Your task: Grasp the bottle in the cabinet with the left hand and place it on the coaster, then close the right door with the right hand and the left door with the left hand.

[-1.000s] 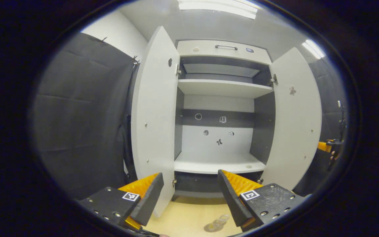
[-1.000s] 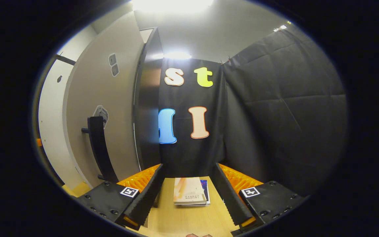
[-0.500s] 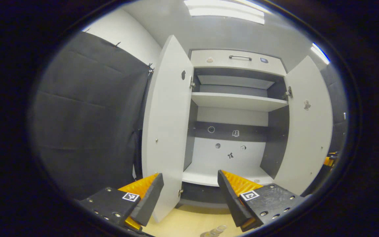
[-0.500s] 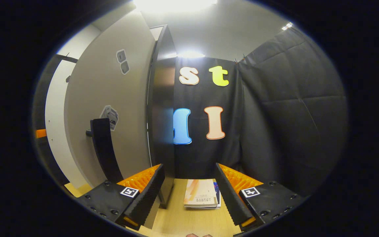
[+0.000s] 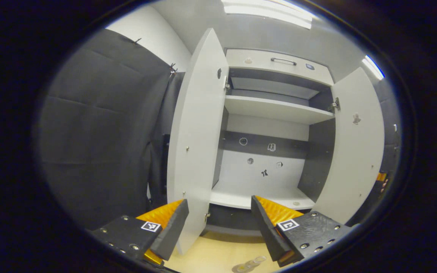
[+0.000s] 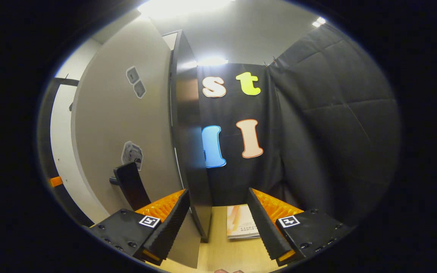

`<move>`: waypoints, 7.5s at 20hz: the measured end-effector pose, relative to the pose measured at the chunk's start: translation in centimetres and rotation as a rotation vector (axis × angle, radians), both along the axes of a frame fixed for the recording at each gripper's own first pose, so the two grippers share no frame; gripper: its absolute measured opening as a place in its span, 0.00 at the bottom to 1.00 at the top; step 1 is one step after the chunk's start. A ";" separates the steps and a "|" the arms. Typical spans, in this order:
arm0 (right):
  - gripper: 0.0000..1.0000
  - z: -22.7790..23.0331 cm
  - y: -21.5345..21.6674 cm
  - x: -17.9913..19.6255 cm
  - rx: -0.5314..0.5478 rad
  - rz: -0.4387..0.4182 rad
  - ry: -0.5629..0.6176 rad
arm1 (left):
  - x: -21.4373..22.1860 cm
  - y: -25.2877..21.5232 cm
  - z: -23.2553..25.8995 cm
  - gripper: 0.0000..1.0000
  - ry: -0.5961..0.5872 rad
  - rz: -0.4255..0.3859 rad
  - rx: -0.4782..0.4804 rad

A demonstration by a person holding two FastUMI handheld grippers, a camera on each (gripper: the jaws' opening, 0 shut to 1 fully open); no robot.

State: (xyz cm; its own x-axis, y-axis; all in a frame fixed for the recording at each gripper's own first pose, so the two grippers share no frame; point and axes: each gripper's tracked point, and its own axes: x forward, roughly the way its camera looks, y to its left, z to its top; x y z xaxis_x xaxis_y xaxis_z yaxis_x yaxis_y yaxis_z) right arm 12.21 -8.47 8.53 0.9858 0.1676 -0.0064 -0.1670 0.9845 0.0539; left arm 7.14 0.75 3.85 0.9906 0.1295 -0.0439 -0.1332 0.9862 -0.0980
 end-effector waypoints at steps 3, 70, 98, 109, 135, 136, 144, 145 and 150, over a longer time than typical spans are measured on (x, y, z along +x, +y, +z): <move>0.89 -0.3 0.8 -0.3 -0.042 -0.017 -0.002 | 0.5 -0.6 -1.2 0.95 0.023 -0.049 -0.034; 0.94 -1.2 15.6 -3.2 0.008 -0.208 0.005 | 14.5 15.1 8.0 0.94 -0.063 -0.367 0.105; 0.94 -6.4 1.8 0.3 0.047 -0.025 0.061 | 7.5 -9.7 6.5 0.93 -0.012 -0.142 0.184; 0.95 -4.8 4.5 0.8 0.078 0.037 -0.015 | -1.2 -8.0 8.4 0.93 -0.124 -0.061 0.016; 0.95 -3.2 9.8 -3.7 0.095 -0.136 0.006 | 0.7 -0.8 4.0 0.94 0.046 -0.150 0.211; 0.95 -3.4 10.0 -3.8 0.091 -0.142 0.011 | 0.7 -0.8 3.6 0.94 0.039 -0.152 0.184; 0.95 -5.8 9.3 -1.6 0.119 -0.203 0.114 | 2.2 -3.4 0.5 0.93 0.087 -0.188 0.049; 0.95 -6.2 9.7 -1.1 0.120 -0.198 0.136 | 2.2 -3.3 0.5 0.93 0.093 -0.182 0.054; 0.95 -6.1 11.9 0.2 0.082 -0.163 0.125 | 2.3 -3.0 0.7 0.94 0.099 -0.149 0.060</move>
State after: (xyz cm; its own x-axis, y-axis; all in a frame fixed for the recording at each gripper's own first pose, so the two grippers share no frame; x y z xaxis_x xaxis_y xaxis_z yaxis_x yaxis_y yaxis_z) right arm 12.45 3.42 2.45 0.9924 0.0115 -0.1228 0.0065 0.9894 0.1453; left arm 9.46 -2.21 4.59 0.9902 -0.0131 -0.1390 0.0087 0.9994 -0.0323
